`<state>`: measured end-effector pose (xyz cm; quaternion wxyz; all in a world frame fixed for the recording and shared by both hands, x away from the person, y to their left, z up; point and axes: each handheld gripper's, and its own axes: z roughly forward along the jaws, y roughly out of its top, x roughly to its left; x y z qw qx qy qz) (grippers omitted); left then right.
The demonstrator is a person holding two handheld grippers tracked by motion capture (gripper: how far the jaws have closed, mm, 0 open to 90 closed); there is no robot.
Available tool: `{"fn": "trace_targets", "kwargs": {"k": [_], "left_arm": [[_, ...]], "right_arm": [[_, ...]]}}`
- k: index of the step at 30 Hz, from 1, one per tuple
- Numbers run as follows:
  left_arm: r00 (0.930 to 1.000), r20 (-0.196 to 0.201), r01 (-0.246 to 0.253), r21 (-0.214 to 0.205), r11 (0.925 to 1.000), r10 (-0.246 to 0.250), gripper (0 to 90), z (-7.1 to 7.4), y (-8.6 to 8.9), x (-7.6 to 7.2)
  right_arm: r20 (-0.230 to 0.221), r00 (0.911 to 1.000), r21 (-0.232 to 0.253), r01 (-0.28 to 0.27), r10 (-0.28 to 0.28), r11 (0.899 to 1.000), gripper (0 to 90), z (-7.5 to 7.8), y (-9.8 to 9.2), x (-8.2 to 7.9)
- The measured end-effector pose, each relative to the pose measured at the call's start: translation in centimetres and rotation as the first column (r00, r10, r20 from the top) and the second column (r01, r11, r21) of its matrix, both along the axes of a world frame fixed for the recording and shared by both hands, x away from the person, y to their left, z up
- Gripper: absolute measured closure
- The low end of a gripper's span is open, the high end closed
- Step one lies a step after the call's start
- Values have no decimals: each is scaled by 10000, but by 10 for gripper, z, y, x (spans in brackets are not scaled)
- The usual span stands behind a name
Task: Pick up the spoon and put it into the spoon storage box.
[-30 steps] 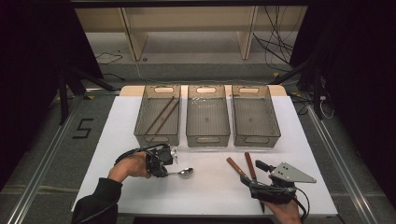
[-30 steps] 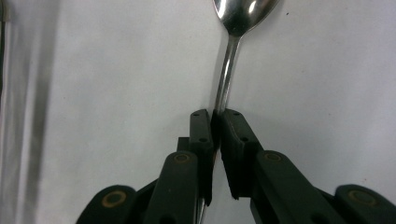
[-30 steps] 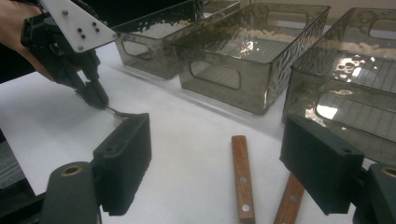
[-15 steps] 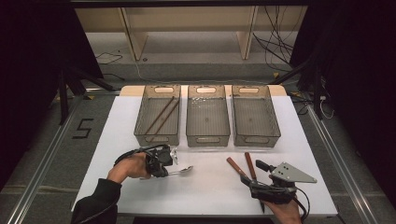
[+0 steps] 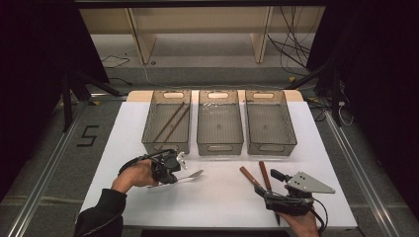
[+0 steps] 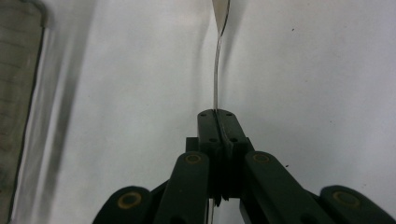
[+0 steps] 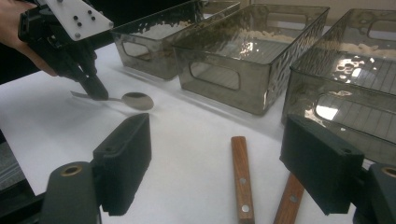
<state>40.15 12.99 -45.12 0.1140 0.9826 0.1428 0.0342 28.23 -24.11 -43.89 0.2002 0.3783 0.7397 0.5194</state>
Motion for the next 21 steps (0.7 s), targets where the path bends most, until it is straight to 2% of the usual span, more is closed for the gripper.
{"fn": "trace_targets", "kwargs": {"k": [3, 12, 13, 15, 17, 21], "left_arm": [[9997, 26, -262, -306, 9992, 263, 891, 3, 1, 0], [9967, 82, -799, -683, 9945, 807, 891, 7, 2, 3], [9954, 115, -938, -900, 9915, 952, 891, 9, 2, 3], [9945, 115, -1028, -997, 9897, 1045, 891, 10, 2, 4], [9911, 130, -1300, -1241, 9837, 1326, 891, 13, 2, 4], [9892, 82, -1438, -1440, 9791, 1465, 891, 16, 2, 4]], "right_arm": [[27, 10000, 35, 17, -17, 10000, 252, 0, 0, 0], [27, 10000, 35, 29, -29, 10000, 252, 0, 0, 0], [24, 10000, 36, 23, -23, 10000, 252, 0, 0, 0], [11, 10000, 10, 24, -24, 10000, 252, 0, 0, 0], [3, 10000, 6, 24, -24, 10000, 252, 0, 0, 0], [1, 10000, 15, 23, -23, 10000, 252, 0, 0, 0]]}}
